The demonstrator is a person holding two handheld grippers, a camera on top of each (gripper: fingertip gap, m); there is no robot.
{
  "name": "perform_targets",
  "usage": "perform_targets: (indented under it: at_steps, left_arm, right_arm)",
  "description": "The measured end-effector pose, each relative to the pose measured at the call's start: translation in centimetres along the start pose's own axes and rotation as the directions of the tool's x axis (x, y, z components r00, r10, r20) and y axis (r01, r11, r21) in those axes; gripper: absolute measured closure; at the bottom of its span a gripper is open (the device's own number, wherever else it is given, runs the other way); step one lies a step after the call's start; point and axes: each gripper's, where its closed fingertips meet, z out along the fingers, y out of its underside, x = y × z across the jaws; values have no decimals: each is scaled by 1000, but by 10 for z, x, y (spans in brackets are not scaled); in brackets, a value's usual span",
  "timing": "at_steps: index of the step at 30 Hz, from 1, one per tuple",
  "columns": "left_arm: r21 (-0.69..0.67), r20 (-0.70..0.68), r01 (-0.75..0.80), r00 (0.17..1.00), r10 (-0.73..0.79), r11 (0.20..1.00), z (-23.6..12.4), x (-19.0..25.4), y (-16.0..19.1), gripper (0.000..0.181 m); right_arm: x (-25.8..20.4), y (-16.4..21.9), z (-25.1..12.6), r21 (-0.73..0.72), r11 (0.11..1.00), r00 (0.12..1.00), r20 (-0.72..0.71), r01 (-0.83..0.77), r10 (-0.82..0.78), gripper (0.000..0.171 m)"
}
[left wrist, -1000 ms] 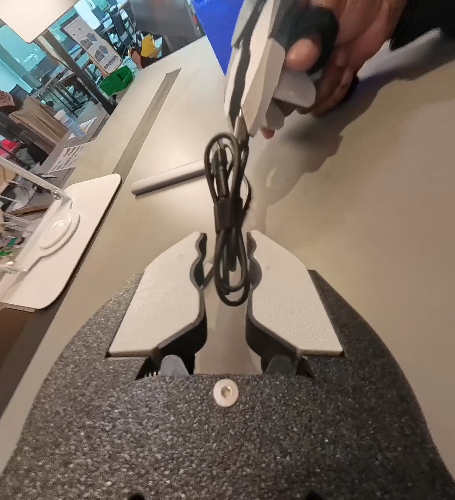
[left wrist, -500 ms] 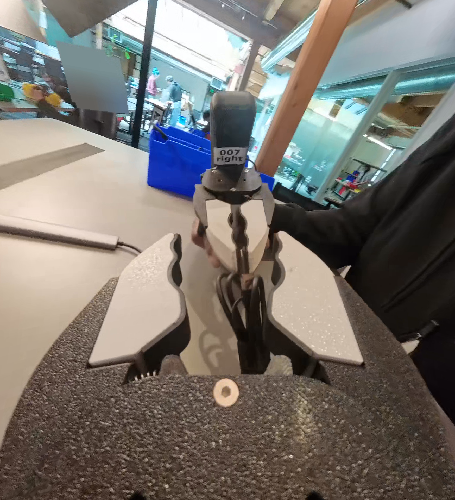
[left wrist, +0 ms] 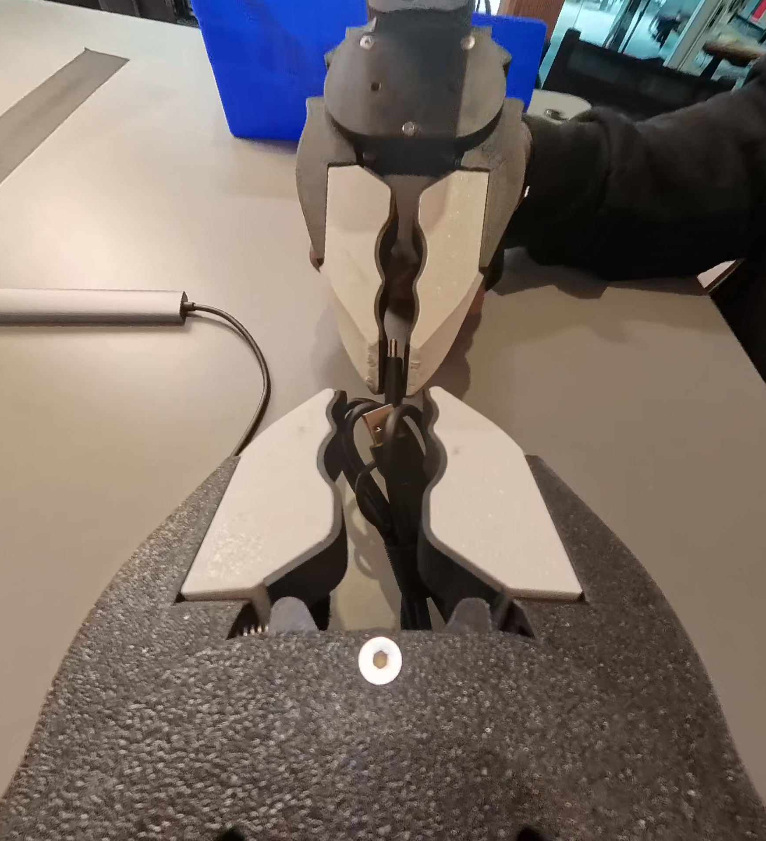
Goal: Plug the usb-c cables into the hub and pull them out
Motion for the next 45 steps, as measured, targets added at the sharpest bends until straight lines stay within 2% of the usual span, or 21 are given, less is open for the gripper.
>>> perform_targets:
  at_steps: [8,11,13,20,24,27,31,35,42,45]
  left_arm:
    - [-151,37,-80,996,87,985,5,4,16,143]
    - [-164,71,-79,993,91,983,9,-1,21,137]
    - [-222,85,-52,994,73,974,12,-6,34,132]
    - [-134,111,-82,989,97,988,7,-11,21,133]
    - [-68,202,-279,936,287,958,0,-12,-3,133]
    - [-68,230,-420,876,423,905,2,-2,-13,144]
    - [-127,205,-419,876,437,899,6,-2,-4,164]
    - [-146,205,-400,883,423,905,6,-6,2,166]
    - [-236,211,-453,839,501,860,10,-7,7,165]
    - [-294,214,-477,812,544,828,13,-9,11,165]
  right_arm:
    - [-1,12,6,-93,986,988,-46,140,-145,164]
    - [1,8,5,-72,984,983,-72,161,-166,164]
    - [1,2,2,-29,982,978,-89,184,-186,164]
    - [4,2,0,-28,983,978,-104,179,-181,164]
    - [5,3,2,-43,982,974,-125,186,-190,164]
    - [9,3,1,-40,985,976,-135,165,-169,164]
    - [14,6,1,-70,979,965,-171,192,-201,164]
    - [15,8,1,-85,976,962,-173,201,-213,164]
    - [15,13,1,-132,954,939,-186,269,-290,164]
    - [16,19,3,-193,935,920,-202,298,-335,164]
